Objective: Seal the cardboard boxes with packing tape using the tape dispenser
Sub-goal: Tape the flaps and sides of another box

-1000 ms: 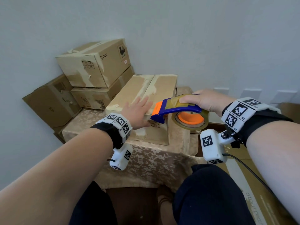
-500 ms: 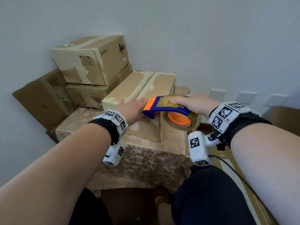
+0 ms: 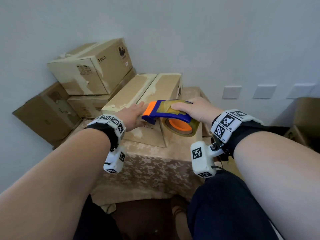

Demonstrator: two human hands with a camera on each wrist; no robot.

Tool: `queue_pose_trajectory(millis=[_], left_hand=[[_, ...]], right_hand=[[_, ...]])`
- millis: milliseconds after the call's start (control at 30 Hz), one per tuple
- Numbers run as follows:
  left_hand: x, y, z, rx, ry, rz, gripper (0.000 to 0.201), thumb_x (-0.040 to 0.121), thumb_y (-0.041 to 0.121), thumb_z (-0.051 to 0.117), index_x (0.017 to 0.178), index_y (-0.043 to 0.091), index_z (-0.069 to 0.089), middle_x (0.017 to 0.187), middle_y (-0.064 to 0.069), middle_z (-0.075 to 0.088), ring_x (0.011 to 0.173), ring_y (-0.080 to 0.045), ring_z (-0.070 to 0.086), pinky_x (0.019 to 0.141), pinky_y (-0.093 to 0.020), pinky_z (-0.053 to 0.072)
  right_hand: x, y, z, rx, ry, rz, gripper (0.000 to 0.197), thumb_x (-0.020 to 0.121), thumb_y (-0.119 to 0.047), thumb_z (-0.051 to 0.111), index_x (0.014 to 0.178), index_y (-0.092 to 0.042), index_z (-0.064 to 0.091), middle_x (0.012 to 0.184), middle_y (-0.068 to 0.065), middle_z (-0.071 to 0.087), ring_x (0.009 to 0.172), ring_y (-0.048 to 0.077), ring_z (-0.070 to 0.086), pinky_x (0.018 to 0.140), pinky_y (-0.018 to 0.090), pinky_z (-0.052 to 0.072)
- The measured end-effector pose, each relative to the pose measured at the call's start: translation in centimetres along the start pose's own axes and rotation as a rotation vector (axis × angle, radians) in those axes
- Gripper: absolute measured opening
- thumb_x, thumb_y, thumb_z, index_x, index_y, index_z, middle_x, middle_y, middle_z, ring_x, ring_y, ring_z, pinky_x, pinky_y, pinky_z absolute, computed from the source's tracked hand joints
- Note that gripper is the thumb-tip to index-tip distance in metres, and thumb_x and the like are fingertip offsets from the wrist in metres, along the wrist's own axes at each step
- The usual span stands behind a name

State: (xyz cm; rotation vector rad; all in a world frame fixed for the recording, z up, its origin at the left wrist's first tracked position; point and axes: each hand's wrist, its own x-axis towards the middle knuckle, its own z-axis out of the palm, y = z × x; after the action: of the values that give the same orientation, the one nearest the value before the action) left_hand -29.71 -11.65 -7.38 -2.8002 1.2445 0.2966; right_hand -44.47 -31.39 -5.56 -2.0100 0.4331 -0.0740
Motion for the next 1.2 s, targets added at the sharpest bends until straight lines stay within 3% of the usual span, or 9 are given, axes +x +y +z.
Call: queue_pose_trajectory(millis=[100, 267, 400, 567, 700, 800, 900, 967, 1200], left_hand=[[0.4, -0.2, 0.2, 0.013, -0.015, -0.021, 0.077, 0.094, 0.034, 0.056, 0.153, 0.023, 0.007, 0.161, -0.002, 0.003, 0.147, -0.019, 0.009, 0.116, -0.044, 0.02], [0.4, 0.1, 0.2, 0.046, -0.02, -0.053, 0.077, 0.096, 0.033, 0.054, 0.154, 0.026, 0.004, 0.161, -0.001, 0.0, 0.148, -0.015, 0.005, 0.118, -0.043, 0.017], [0.2, 0.7, 0.0, 0.092, -0.031, -0.078, 0.077, 0.097, 0.035, 0.05, 0.153, 0.024, -0.001, 0.161, -0.002, -0.002, 0.147, -0.016, 0.006, 0.118, -0.04, 0.017], [0.2, 1.0, -0.4, 0.105, -0.066, -0.105, 0.078, 0.096, 0.038, 0.05, 0.153, 0.025, -0.002, 0.161, -0.001, -0.002, 0.147, -0.016, 0.008, 0.117, -0.043, 0.019], [0.4, 1.9, -0.8, 0.162, -0.08, -0.136, 0.08, 0.095, 0.036, 0.053, 0.153, 0.019, -0.001, 0.16, -0.003, 0.003, 0.145, -0.021, 0.015, 0.114, -0.049, 0.024], [0.3, 2.6, -0.8, 0.158, -0.058, -0.085, 0.081, 0.093, 0.034, 0.056, 0.151, 0.015, 0.004, 0.156, -0.003, 0.012, 0.141, -0.025, 0.024, 0.109, -0.047, 0.03], [0.0, 3.0, -0.6, 0.121, -0.112, -0.026, 0.09, 0.092, 0.027, 0.059, 0.152, 0.017, -0.008, 0.161, 0.0, -0.006, 0.147, -0.021, 0.006, 0.116, -0.046, 0.02], [-0.2, 2.9, -0.6, 0.082, -0.138, -0.001, 0.095, 0.091, 0.022, 0.061, 0.151, 0.018, -0.012, 0.16, 0.001, -0.013, 0.148, -0.022, -0.004, 0.118, -0.048, 0.015], [-0.6, 1.4, -0.6, 0.03, -0.101, -0.004, 0.109, 0.082, 0.025, 0.072, 0.151, 0.018, -0.011, 0.161, 0.001, -0.008, 0.147, -0.018, 0.012, 0.116, -0.047, 0.021]], right_hand=[[-0.5, 0.5, -0.8, 0.064, -0.027, -0.013, 0.031, 0.082, -0.049, 0.067, 0.079, -0.019, 0.07, 0.066, -0.005, 0.066, 0.061, 0.01, 0.06, 0.057, 0.019, 0.044], [-0.9, 1.0, -1.5, 0.139, -0.044, -0.053, 0.031, 0.08, -0.047, 0.07, 0.084, -0.017, 0.073, 0.071, -0.002, 0.07, 0.065, 0.012, 0.064, 0.061, 0.02, 0.047], [-0.9, 2.6, -3.3, 0.158, -0.015, -0.033, 0.044, 0.077, -0.048, 0.072, 0.095, -0.008, 0.074, 0.081, 0.008, 0.075, 0.074, 0.019, 0.067, 0.078, 0.03, 0.053], [-0.8, 3.7, -3.4, 0.086, -0.004, -0.026, 0.053, 0.079, -0.047, 0.069, 0.097, 0.003, 0.07, 0.077, 0.012, 0.069, 0.069, 0.021, 0.061, 0.071, 0.029, 0.045], [-0.8, 3.7, -2.8, 0.037, -0.01, -0.005, 0.052, 0.081, -0.047, 0.068, 0.096, 0.003, 0.07, 0.074, 0.008, 0.066, 0.068, 0.021, 0.059, 0.067, 0.028, 0.044], [-0.7, 3.6, -2.5, 0.031, -0.018, 0.01, 0.049, 0.081, -0.047, 0.067, 0.092, 0.0, 0.071, 0.076, 0.009, 0.067, 0.07, 0.022, 0.059, 0.068, 0.028, 0.044], [-0.7, 3.4, -2.3, 0.036, -0.027, 0.033, 0.037, 0.082, -0.049, 0.066, 0.078, -0.012, 0.068, 0.071, 0.005, 0.066, 0.068, 0.021, 0.06, 0.067, 0.028, 0.045], [-0.7, 3.1, -1.5, 0.03, -0.033, 0.036, 0.037, 0.082, -0.05, 0.065, 0.077, -0.014, 0.068, 0.069, 0.002, 0.066, 0.067, 0.019, 0.06, 0.064, 0.026, 0.044], [0.2, 3.0, 2.7, 0.171, -0.038, 0.045, 0.054, 0.08, -0.05, 0.067, 0.104, -0.002, 0.07, 0.095, 0.017, 0.073, 0.09, 0.031, 0.068, 0.084, 0.037, 0.053]])
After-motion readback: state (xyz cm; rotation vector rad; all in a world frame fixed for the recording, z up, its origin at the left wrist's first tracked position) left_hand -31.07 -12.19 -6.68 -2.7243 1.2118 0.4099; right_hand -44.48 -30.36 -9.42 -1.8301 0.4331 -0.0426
